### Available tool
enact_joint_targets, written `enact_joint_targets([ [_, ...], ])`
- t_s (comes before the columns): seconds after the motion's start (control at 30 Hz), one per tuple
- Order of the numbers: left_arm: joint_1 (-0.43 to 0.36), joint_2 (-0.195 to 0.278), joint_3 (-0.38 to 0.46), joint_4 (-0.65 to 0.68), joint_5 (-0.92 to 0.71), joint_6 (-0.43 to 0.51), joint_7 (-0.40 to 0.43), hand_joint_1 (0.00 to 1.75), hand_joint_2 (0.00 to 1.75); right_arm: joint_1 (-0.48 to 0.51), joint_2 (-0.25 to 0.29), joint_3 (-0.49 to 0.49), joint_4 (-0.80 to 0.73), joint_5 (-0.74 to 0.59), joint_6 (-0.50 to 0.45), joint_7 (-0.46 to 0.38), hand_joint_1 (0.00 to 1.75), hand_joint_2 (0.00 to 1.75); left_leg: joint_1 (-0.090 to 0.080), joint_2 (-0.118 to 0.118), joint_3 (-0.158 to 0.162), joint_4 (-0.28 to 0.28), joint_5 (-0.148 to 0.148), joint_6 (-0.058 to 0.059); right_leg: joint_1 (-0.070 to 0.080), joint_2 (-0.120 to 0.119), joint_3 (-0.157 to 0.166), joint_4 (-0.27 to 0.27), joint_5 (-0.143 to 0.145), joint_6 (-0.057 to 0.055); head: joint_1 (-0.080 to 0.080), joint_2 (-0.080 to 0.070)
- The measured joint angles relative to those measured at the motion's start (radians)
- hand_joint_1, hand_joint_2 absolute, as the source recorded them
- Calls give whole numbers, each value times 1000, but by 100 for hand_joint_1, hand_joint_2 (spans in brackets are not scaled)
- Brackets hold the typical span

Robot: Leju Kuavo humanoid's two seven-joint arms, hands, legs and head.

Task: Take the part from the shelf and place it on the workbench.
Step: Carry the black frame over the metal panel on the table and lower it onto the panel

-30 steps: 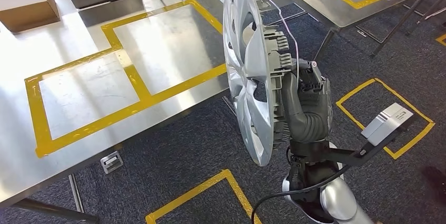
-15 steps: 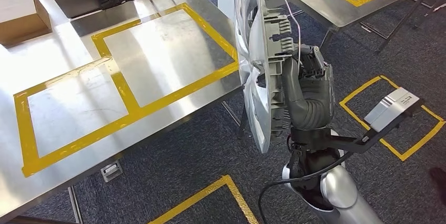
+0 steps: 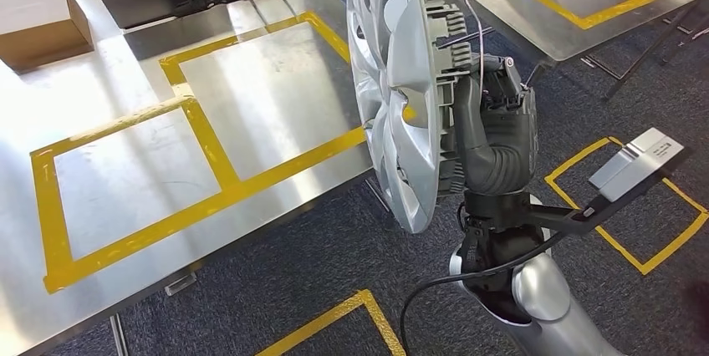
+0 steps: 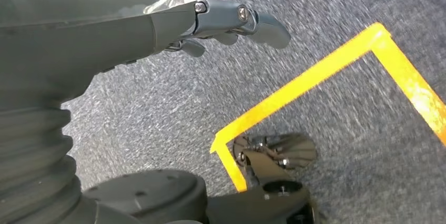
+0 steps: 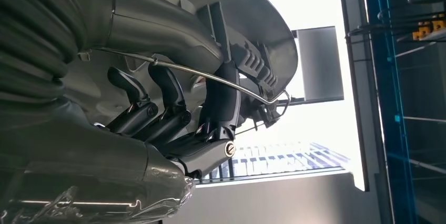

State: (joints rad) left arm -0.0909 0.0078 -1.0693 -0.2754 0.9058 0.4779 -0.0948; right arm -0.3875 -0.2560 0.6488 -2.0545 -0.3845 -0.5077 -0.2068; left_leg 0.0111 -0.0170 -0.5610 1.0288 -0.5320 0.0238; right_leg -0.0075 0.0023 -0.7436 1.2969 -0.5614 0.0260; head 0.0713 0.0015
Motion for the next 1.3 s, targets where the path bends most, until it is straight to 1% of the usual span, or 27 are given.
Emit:
enact_joint_targets([
  [0.07,1,2,0,1,1,1,5,0,175,-2,0,0,8,-7,2,1,175,175,0,-3,22,-1,-16,-5,1,0,34,-113,91,-6,2,0],
  [0.1,1,2,0,1,1,1,7,0,175,-3,0,0,12,-9,3,1,175,175,-1,-5,30,-1,-24,-10,3,1,56,-169,121,-10,1,0],
  [0.13,1,2,0,1,0,1,9,0,175,-4,0,0,16,-10,4,1,175,175,-1,-5,35,-2,-30,-15,6,1,76,-212,131,-14,1,0],
  [0.2,0,2,0,1,-3,-1,12,0,175,-6,0,0,21,-8,1,0,175,175,-2,-4,40,-8,-36,-27,10,3,92,-240,115,-23,-1,0],
  [0.3,-5,2,-1,1,-20,-11,26,0,175,2,-1,-2,23,10,-24,2,175,175,-2,0,41,2,-54,-43,5,3,109,-261,104,-37,0,0],
  [0.33,-8,2,-2,1,-30,-15,34,0,175,8,-1,-3,23,19,-36,3,175,175,-2,1,26,37,-73,-46,3,1,117,-268,103,-42,-1,0],
  [0.4,-16,2,-7,1,-50,-21,49,0,175,26,-2,-8,23,37,-56,10,175,175,-2,3,-43,163,-122,-49,2,-3,130,-273,96,-49,-2,0],
  [0.43,-20,2,-11,1,-57,-23,55,0,175,36,-3,-9,23,46,-63,16,175,175,-2,3,-81,225,-137,-51,2,-4,136,-274,91,-51,-2,0],
  [0.47,-22,2,-14,1,-62,-24,60,0,175,46,-4,-11,23,54,-69,22,175,175,-2,3,-109,261,-133,-52,2,-3,143,-273,85,-52,-2,0],
  [0.5,-25,2,-17,1,-66,-25,63,0,175,55,-6,-12,23,61,-74,29,175,175,-1,3,-120,259,-106,-53,2,-1,152,-273,79,-51,-3,0],
  [0.53,-28,2,-19,1,-68,-26,66,0,175,61,-7,-12,23,68,-77,36,175,175,-1,3,-113,219,-61,-52,2,1,163,-273,72,-50,-3,0],
  [0.57,-32,3,-21,1,-70,-26,67,0,175,66,-8,-14,23,74,-80,42,175,175,-1,3,-94,155,-10,-50,2,3,174,-273,64,-48,-3,0],
  [0.6,-36,4,-22,1,-70,-25,67,0,175,67,-9,-15,22,80,-83,48,175,175,-4,3,-75,99,29,-46,3,4,184,-272,57,-44,-3,0],
  [0.63,-40,5,-24,1,-70,-23,67,0,175,68,-10,-16,22,85,-85,54,175,175,-6,3,-58,53,51,-40,3,6,188,-272,53,-40,-4,0],
  [0.7,-46,8,-26,1,-68,-21,63,0,175,69,-12,-18,21,93,-88,67,175,175,-12,3,-45,19,45,-29,3,9,186,-272,50,-30,-4,0],
  [0.77,-48,8,-27,1,-64,-20,59,0,175,70,-16,-19,20,96,-89,79,175,175,-9,3,-37,0,35,-20,3,8,182,-271,46,-18,-5,0],
  [0.83,-48,8,-27,1,-61,-20,57,0,175,67,-21,-20,20,98,-89,88,175,175,-2,3,-28,-10,34,-12,2,5,163,-229,22,-7,-2,0],
  [0.87,-48,8,-27,1,-59,-20,57,0,175,66,-23,-21,20,98,-90,90,175,175,0,3,-24,-12,32,-8,0,4,138,-180,-1,-2,1,0],
  [0.93,-45,6,-28,1,-57,-22,57,0,175,66,-26,-21,21,99,-90,96,175,175,0,3,-19,-12,27,-4,-3,4,63,-47,-46,5,4,0],
  [0.97,-42,4,-28,1,-54,-23,57,0,175,66,-27,-20,21,99,-89,99,175,175,0,3,-15,-11,23,-4,-4,3,32,-3,-49,8,5,0],
  [1.0,-37,2,-28,1,-52,-24,57,0,175,67,-28,-19,21,99,-89,103,175,175,0,3,-10,-11,19,-5,-5,3,18,7,-33,10,5,0],
  [1.03,-33,0,-28,1,-49,-25,56,0,175,66,-29,-18,22,98,-88,105,175,175,1,2,-3,-11,14,-7,-6,3,24,-24,3,11,5,0],
  [1.07,-29,-2,-28,1,-46,-26,55,0,175,65,-30,-17,22,98,-88,107,175,175,2,1,5,-10,8,-10,-7,3,46,-86,49,10,5,0],
  [1.1,-25,-4,-28,1,-44,-27,53,0,175,63,-30,-17,22,96,-87,109,175,175,1,1,11,-9,1,-15,-6,3,72,-149,83,9,5,0],
  [1.13,-23,-6,-28,1,-42,-27,51,0,175,60,-30,-16,23,93,-85,110,175,175,0,0,15,-8,-5,-21,-4,3,96,-204,101,5,5,0],
  [1.17,-21,-8,-28,1,-40,-28,50,0,175,57,-30,-15,23,90,-84,110,175,175,-1,-1,17,-7,-8,-26,-3,4,110,-236,106,-1,4,0],
  [1.3,-15,-17,-28,1,-37,-30,44,0,175,45,-31,-9,26,64,-67,109,175,175,-1,1,19,-4,-22,-48,-2,3,121,-256,94,-30,-1,0],
])
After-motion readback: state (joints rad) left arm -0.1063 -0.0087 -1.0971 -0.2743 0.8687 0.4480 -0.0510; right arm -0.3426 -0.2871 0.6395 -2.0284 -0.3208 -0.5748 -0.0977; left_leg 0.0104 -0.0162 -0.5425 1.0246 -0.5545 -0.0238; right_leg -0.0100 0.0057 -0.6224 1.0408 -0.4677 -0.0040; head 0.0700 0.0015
